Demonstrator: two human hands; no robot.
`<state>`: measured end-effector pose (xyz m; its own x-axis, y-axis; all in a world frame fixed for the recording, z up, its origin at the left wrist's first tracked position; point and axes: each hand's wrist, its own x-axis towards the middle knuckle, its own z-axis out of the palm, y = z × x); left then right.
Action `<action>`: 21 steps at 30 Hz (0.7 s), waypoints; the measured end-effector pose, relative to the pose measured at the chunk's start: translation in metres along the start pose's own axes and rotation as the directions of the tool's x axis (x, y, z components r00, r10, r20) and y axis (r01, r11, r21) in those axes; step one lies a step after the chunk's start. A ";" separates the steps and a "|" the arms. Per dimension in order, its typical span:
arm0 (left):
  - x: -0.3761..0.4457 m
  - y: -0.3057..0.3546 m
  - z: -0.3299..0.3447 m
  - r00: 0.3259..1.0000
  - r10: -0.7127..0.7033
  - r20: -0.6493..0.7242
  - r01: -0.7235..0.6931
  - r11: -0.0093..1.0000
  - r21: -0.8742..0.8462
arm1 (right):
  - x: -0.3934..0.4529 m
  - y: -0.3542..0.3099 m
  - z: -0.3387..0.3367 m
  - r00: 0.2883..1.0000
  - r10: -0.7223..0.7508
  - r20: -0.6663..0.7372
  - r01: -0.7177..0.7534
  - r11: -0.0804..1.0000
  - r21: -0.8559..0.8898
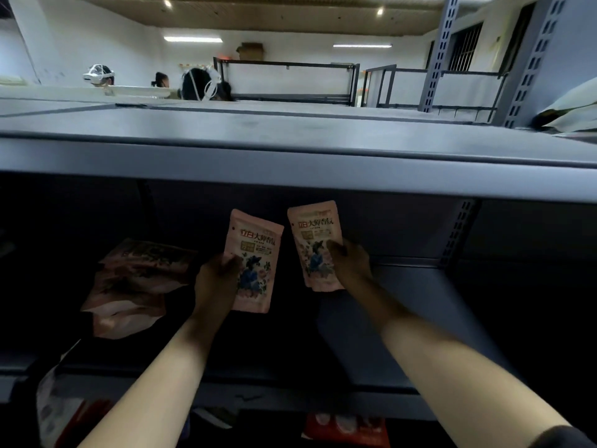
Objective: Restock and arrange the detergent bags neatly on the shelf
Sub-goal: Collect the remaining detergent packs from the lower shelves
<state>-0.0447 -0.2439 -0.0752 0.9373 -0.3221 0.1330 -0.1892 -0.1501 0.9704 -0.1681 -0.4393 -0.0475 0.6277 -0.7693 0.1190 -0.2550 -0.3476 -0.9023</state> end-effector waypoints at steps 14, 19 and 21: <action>-0.171 0.068 0.053 0.909 0.405 -0.099 -0.361 0.883 0.301 | -0.130 0.018 -0.126 0.954 -0.067 -0.292 0.104 0.988 0.113; -0.208 0.095 0.075 0.756 0.654 -0.012 -0.618 0.721 0.314 | -0.168 0.024 -0.174 0.887 -0.198 -0.417 0.204 0.979 -0.031; -0.221 0.103 0.085 0.736 0.677 -0.011 -0.647 0.708 0.285 | -0.183 0.024 -0.193 0.830 -0.256 -0.496 0.245 0.965 -0.090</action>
<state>-0.2960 -0.2677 -0.0214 0.5649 -0.3286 0.7569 -0.8234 -0.1643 0.5432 -0.4308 -0.4104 -0.0110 0.2217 -0.8150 0.5354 -0.1585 -0.5719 -0.8049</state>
